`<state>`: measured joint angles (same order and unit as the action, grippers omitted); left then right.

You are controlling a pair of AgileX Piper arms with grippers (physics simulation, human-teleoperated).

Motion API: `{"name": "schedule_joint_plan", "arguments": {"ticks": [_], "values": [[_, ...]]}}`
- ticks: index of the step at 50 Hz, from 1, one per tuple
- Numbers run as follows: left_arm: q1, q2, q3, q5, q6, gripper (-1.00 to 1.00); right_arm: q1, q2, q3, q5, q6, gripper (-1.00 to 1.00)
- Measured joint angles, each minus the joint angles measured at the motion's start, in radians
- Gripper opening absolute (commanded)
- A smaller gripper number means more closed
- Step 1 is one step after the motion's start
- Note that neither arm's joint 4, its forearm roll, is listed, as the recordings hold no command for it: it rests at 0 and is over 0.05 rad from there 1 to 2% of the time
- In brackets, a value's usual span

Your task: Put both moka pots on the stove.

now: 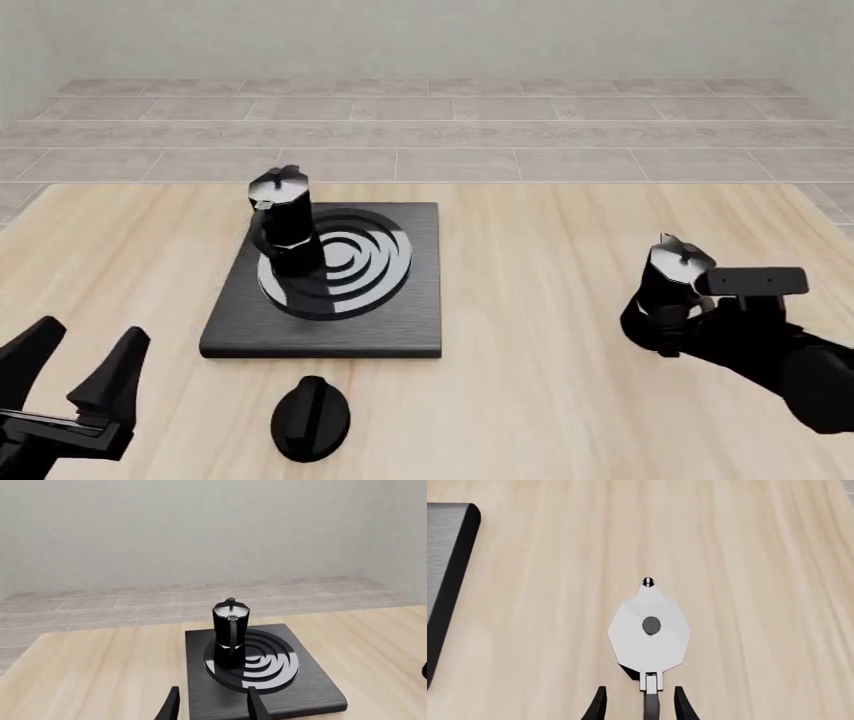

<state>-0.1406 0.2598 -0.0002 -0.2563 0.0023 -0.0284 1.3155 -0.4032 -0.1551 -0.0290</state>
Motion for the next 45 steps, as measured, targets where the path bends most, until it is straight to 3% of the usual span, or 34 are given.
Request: {"name": "schedule_joint_plan", "arguments": {"ticks": [1, 21, 45], "values": [[0.0, 0.0, 0.0, 0.0, 0.0, 1.0, 0.0, 0.003, 0.0, -0.003, 0.0, -1.0], [0.0, 0.001, 0.0, -0.001, 0.0, 1.0, -0.014, -0.003, 0.003, -0.003, -0.012, -1.0], [0.0, 0.0, 0.0, 0.0, 0.0, 1.0, -0.01, -0.193, -0.071, 0.16, -0.05, -1.0]]}}
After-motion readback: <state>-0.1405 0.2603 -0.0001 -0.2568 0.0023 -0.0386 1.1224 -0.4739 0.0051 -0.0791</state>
